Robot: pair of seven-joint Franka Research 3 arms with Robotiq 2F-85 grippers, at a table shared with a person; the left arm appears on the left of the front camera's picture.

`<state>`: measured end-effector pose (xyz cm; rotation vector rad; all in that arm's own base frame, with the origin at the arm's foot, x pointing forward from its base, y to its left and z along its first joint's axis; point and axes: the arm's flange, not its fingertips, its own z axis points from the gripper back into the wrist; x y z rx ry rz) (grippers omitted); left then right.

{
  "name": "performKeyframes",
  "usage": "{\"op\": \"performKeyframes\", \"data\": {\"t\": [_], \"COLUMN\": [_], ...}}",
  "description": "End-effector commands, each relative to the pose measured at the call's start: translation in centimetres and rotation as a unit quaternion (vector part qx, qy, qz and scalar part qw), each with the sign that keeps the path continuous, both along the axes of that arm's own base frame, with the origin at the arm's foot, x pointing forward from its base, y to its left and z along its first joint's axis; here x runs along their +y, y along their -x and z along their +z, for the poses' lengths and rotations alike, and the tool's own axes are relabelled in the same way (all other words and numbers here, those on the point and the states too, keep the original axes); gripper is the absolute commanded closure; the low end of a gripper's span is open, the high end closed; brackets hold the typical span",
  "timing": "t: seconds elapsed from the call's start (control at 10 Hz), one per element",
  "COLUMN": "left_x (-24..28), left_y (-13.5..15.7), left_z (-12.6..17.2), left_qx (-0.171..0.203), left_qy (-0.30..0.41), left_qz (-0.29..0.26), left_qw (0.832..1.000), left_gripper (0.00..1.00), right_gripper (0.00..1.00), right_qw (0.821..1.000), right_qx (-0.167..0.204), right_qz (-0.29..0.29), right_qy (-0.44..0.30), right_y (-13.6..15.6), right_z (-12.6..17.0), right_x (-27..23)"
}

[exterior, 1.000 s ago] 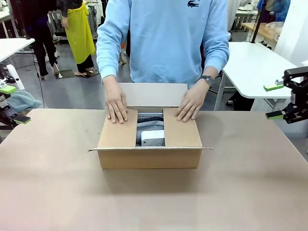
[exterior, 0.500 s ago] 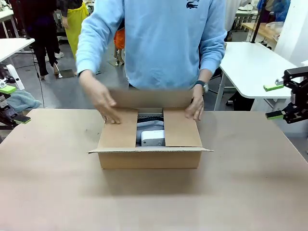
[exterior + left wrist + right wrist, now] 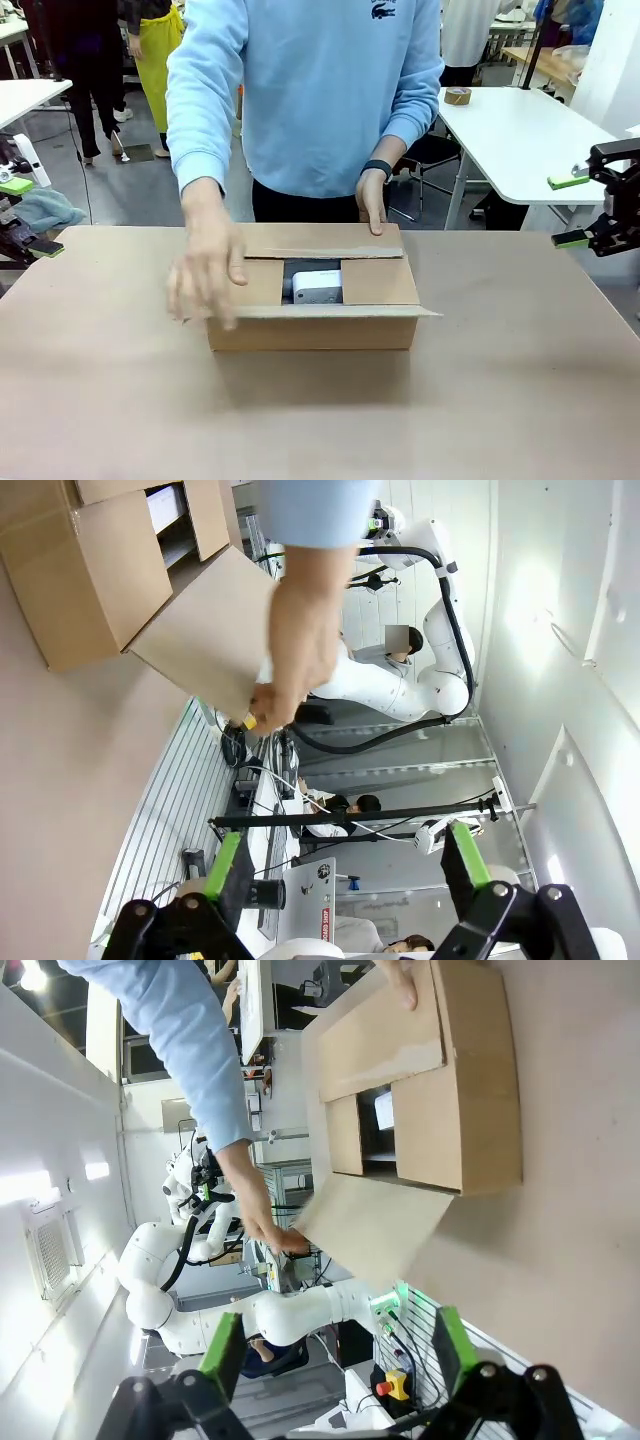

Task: Pack the gift set into the box.
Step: Press and hold the closed box until the human finishes sealing it.

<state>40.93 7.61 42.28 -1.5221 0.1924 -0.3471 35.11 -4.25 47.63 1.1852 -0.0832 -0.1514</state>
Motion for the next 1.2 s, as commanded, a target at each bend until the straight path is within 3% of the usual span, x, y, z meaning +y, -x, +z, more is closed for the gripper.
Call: {"op": "performKeyframes", "data": {"t": [0.0, 1.1], "left_x": [-0.04, -0.04], "left_y": [0.4, 0.4], "left_z": [-0.22, -0.22], "left_qx": [-0.01, -0.01], "left_qy": [0.0, 0.0], "left_qz": [0.0, 0.0], "left_qw": [1.0, 1.0], "left_gripper": [0.0, 0.0], "right_gripper": [0.0, 0.0], "right_qw": [1.0, 1.0], "right_qx": [-0.007, -0.007], "right_qz": [0.004, 0.004], "right_qy": [0.003, 0.003], "right_y": [0.12, 0.12], "right_z": [-0.15, -0.15], "right_x": [0.05, 0.05]}}
